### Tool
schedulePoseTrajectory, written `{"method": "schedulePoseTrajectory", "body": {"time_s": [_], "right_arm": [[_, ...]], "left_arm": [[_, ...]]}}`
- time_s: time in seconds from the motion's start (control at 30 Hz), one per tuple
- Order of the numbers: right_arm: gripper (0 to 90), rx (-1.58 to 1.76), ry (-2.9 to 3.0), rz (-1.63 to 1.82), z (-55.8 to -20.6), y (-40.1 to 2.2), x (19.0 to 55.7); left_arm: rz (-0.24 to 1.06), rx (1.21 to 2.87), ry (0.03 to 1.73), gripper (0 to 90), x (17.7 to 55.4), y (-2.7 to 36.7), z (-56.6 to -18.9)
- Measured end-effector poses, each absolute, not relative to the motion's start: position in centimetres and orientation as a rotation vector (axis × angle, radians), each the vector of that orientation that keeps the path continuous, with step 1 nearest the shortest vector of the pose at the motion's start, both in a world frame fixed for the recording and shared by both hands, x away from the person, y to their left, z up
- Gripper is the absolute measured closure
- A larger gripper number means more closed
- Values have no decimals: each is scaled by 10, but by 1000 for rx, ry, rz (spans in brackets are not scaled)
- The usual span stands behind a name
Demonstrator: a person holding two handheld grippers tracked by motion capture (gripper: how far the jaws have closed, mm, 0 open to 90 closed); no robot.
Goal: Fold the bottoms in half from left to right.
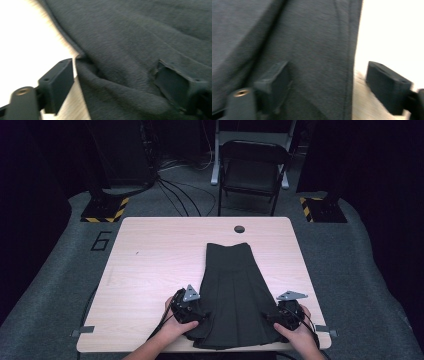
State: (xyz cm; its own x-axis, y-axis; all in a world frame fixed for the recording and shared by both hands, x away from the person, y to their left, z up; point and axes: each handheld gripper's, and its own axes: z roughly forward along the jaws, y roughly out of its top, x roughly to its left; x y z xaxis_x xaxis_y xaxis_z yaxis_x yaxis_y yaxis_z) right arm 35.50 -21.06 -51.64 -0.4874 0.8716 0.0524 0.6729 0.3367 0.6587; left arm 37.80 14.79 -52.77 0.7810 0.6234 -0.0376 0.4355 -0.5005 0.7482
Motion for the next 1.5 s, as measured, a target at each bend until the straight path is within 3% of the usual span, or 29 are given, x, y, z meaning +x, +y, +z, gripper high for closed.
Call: {"method": "schedulePoseTrajectory", "body": {"time_s": [0.07, 0.17, 0.2, 0.23, 0.27, 0.47, 0.77, 1.13, 1.5], "right_arm": [[356, 1344, 2326, 930, -514, -207, 352], [421, 1322, 2351, 935, -513, -207, 352], [500, 1327, 2357, 952, -513, -205, 351], [500, 1327, 2357, 952, -513, -205, 351], [582, 1321, 2381, 963, -512, -203, 352], [742, 1330, 2389, 999, -512, -198, 353], [799, 1185, 2406, 906, -499, -182, 355], [804, 979, 2351, 1047, -452, -145, 360], [803, 847, 2386, 1120, -431, -105, 348]], "left_arm": [[291, 2170, 750, 303, 376, 145, -527], [274, 2161, 736, 388, 375, 144, -527], [268, 2152, 737, 431, 375, 143, -527], [268, 2152, 737, 460, 375, 143, -527], [254, 2145, 742, 523, 377, 143, -527], [160, 2119, 812, 745, 384, 144, -525], [224, 2155, 799, 803, 387, 145, -512], [343, 2119, 738, 808, 381, 171, -467], [367, 2083, 784, 807, 367, 224, -451]]}}
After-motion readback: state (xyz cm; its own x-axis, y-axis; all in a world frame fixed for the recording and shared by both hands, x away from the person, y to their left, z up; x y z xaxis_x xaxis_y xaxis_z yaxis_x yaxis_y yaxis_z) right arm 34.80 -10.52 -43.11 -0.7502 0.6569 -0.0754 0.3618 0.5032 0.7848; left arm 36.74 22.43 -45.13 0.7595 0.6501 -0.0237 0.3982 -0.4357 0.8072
